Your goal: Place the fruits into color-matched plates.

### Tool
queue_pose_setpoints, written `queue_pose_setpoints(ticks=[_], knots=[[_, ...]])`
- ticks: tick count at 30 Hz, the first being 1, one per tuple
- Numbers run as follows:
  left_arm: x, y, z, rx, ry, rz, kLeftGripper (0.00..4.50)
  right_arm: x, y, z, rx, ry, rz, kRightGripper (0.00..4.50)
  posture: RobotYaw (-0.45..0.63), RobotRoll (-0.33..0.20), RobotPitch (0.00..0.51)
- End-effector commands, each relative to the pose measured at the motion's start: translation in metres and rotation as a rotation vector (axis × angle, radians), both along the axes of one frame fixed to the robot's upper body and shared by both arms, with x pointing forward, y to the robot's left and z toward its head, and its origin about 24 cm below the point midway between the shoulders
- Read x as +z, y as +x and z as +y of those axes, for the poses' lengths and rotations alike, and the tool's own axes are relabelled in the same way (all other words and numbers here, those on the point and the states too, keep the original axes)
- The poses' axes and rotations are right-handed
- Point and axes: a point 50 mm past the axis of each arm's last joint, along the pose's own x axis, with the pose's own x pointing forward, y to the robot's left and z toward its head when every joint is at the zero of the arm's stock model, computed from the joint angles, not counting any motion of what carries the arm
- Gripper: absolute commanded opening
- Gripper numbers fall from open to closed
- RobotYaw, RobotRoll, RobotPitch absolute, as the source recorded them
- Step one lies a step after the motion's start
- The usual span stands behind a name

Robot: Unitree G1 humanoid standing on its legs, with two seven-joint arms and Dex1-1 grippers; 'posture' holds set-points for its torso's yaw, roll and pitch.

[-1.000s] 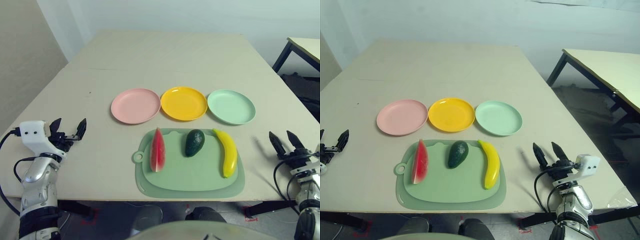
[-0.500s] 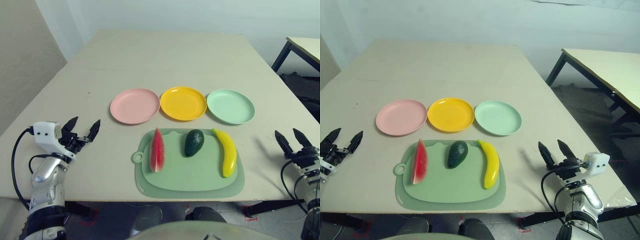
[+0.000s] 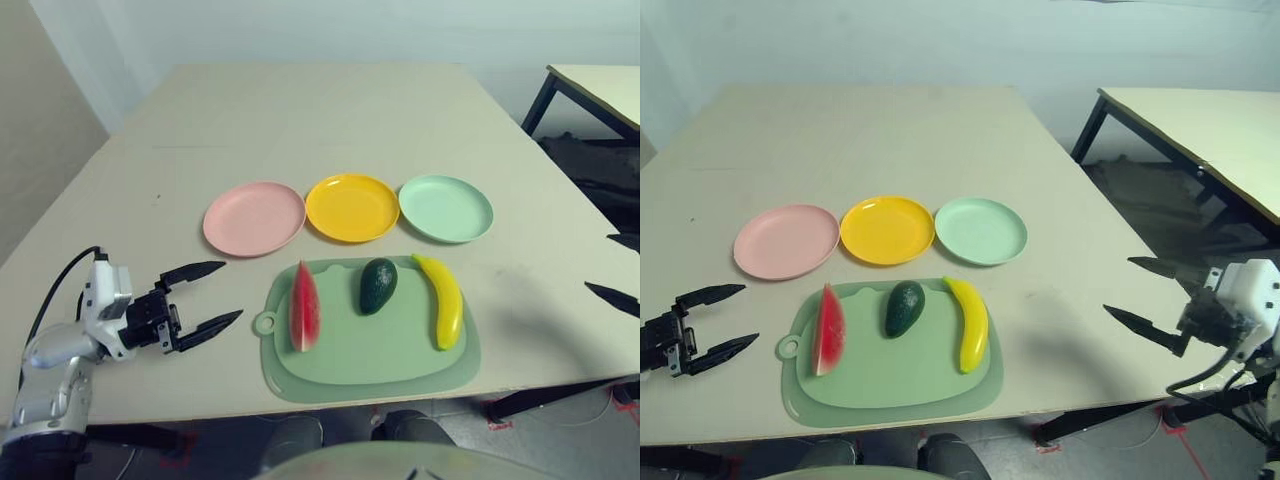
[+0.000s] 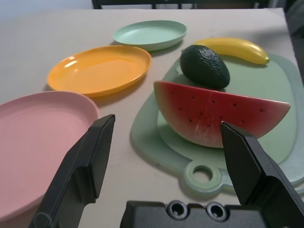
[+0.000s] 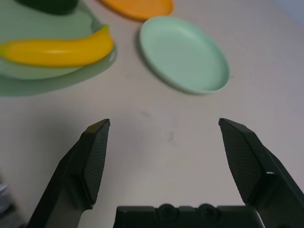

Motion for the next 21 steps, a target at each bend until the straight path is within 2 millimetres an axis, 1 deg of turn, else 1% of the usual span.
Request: queue_pose_setpoints(ticks=[1, 3, 5, 8, 10, 13, 15, 18, 21], knots=[[-0.005, 0.002, -0.003, -0.008, 0.009, -0.001, 4.5, 0.007, -0.002, 0.007, -0.007, -0.1, 0.005, 4.48, -0.05, 0.0, 0.0], [-0.007, 0.003, -0.003, -0.003, 0.007, 0.0, 4.5, 0.001, -0.011, 0.015, 0.075, -0.154, 0.035, 4.48, -0.05, 0.0, 0.0], [-0.009, 0.003, -0.003, -0.002, 0.01, 0.001, 4.5, -0.005, -0.017, 0.025, 0.139, -0.166, 0.064, 4.48, -0.04, 0.0, 0.0], [-0.009, 0.003, -0.002, 0.005, 0.011, -0.002, 4.5, -0.011, -0.019, 0.044, 0.223, -0.172, 0.103, 4.48, -0.04, 0.0, 0.0], [-0.009, 0.002, 0.0, 0.009, 0.018, -0.001, 4.5, -0.009, -0.016, 0.064, 0.315, -0.185, 0.112, 4.48, -0.03, 0.0, 0.0], [-0.008, 0.001, 0.003, 0.018, 0.026, -0.002, 4.5, 0.004, -0.003, 0.096, 0.413, -0.197, 0.082, 4.48, -0.03, 0.0, 0.0], [-0.006, -0.001, 0.005, 0.021, 0.034, -0.001, 4.5, 0.019, 0.013, 0.116, 0.488, -0.257, 0.022, 4.48, -0.02, 0.0, 0.0], [-0.005, -0.002, 0.007, 0.017, 0.054, -0.001, 4.5, 0.036, 0.035, 0.131, 0.558, -0.374, -0.049, 4.48, -0.02, 0.0, 0.0], [-0.004, -0.001, 0.006, 0.012, 0.067, -0.006, 4.5, 0.042, 0.051, 0.136, 0.65, -0.548, -0.032, 4.48, -0.01, 0.0, 0.0]])
